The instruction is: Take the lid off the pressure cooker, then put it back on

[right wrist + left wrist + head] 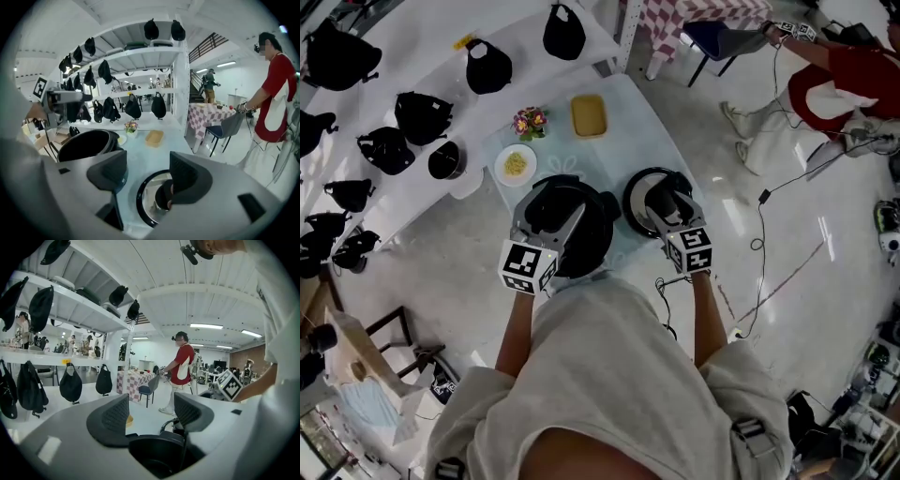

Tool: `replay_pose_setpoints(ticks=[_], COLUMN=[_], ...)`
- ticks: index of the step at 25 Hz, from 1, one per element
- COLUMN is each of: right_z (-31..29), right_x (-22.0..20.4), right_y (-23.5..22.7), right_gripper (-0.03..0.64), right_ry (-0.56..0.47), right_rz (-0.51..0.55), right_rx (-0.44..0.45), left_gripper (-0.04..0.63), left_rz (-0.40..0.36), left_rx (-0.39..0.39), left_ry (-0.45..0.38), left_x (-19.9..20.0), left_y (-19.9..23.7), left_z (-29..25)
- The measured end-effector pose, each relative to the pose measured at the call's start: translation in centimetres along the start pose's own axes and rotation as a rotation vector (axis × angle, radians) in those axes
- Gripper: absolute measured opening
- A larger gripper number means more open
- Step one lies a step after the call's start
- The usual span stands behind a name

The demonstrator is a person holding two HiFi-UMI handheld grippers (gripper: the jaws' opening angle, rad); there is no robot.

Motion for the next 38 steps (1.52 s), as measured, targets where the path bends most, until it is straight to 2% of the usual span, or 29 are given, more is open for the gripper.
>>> replay_pose_setpoints(ticks=[5, 8, 17, 24, 31, 38], right_z=[-3.2, -4.9, -7.8, -9.0, -9.2, -9.3], right_x=[-5.5, -8.5, -14.1, -15.9, -16.1, -15.8], right_y=[-3.3, -4.5, -6.8, -7.8, -7.9, -7.8], right_gripper=[0.285, 0.291, 0.306, 0.296, 0.298, 0.273], right_ry=[0.172, 0.31, 0.61, 0.713, 0.72, 0.8], right_rz=[-0.05, -0.049, 0.014, 0.007, 0.009, 0.046], right_rx=[-0.007, 0.03, 0.059, 0.048, 0.053, 0.106], left_gripper=[0.296, 0.296, 0.296, 0.296, 0.296, 0.296], left_rz=[-0.011, -0.012, -0.009, -0.003, 0.005, 0.004], left_rx=[0.021, 0.038, 0.065, 0.093, 0.109, 0.137], left_ry=[0.014, 0.017, 0.027, 0.033, 0.035, 0.026], left_x=[0.2, 0.4, 0.4, 0.7, 0.2, 0.4], left_y=[0.1, 0.5, 1.2, 1.3, 1.7, 2.4], left_z=[0.8, 1.2, 1.8, 2.2, 2.1, 2.5])
Point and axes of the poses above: the fingertips, and each gripper's own axes: z backward along the fingers, y to its left, x out of its top, the point moved 5 cm from there along z, backward along the fingers, and after that the axes turned 13 degrees about -y, right-handed, at the moved point
